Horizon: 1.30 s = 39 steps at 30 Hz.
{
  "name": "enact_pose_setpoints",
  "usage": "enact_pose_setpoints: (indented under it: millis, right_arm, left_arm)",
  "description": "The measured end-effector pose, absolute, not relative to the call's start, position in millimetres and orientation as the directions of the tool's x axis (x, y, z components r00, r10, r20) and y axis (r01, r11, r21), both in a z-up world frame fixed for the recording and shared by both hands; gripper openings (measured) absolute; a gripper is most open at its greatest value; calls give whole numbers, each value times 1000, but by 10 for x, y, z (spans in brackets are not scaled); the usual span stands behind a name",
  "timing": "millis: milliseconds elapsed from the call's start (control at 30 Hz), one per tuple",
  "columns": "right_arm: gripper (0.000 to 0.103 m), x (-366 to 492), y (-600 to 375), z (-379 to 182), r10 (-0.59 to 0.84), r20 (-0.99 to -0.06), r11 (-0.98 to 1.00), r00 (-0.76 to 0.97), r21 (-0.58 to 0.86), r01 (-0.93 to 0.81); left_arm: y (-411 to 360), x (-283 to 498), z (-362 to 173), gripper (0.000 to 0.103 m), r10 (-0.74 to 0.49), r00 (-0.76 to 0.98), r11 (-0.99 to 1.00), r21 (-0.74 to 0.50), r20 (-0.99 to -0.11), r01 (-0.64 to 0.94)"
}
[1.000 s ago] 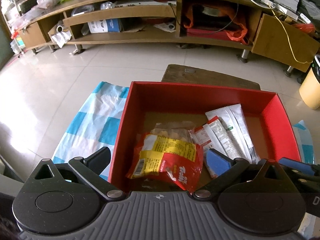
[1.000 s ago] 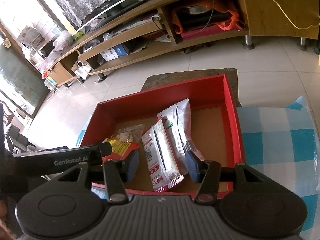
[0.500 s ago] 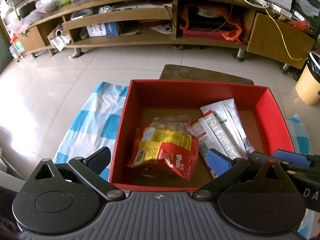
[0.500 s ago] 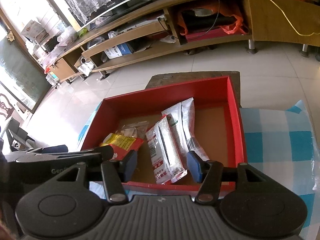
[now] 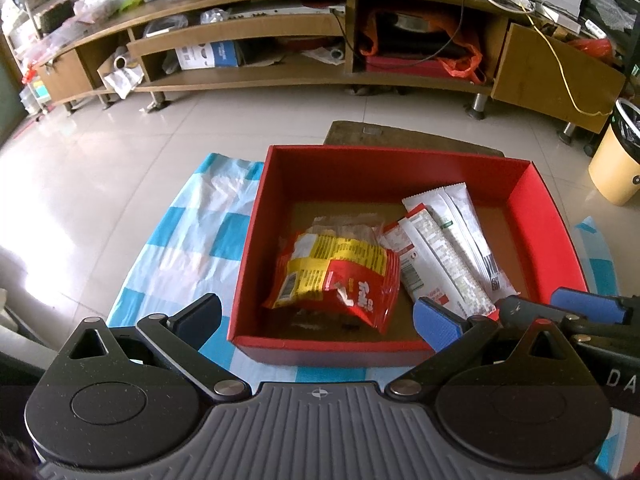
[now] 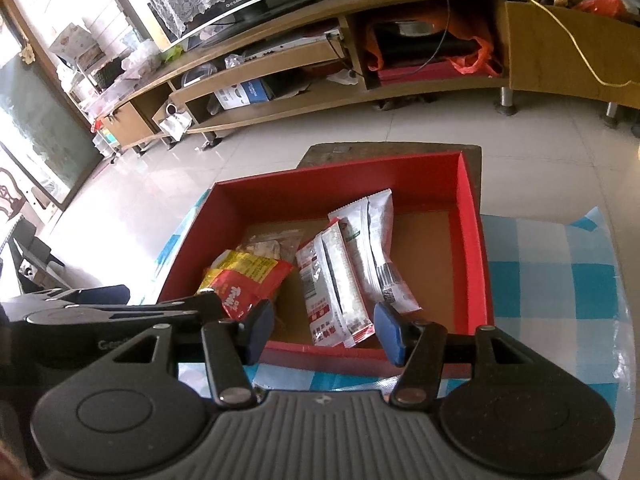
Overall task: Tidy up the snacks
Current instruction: 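Open the right tool to release the stick packet and withdraw both tools, then move the left tool toward the white-and-blue bread packet while the right tool approaches the red sausage pack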
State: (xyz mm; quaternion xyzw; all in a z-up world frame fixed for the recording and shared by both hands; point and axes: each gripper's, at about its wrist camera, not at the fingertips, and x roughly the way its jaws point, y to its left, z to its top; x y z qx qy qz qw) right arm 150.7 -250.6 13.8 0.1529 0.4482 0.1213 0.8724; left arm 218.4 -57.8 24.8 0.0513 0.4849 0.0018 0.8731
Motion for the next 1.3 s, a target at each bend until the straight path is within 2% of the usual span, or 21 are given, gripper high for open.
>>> enact_pose_setpoints:
  millis: [400,1300]
  right_arm:
    - [55,1311,-2445,120,347,-764,930,544,353,-98]
    - [57,893,-2259,51,364,-788,929,497,343,-137]
  left_arm:
    - [-447,1948,230,103,33,509,997,61,-860,38]
    - [-280,1423,128,103,36,477,995,77,-878,66]
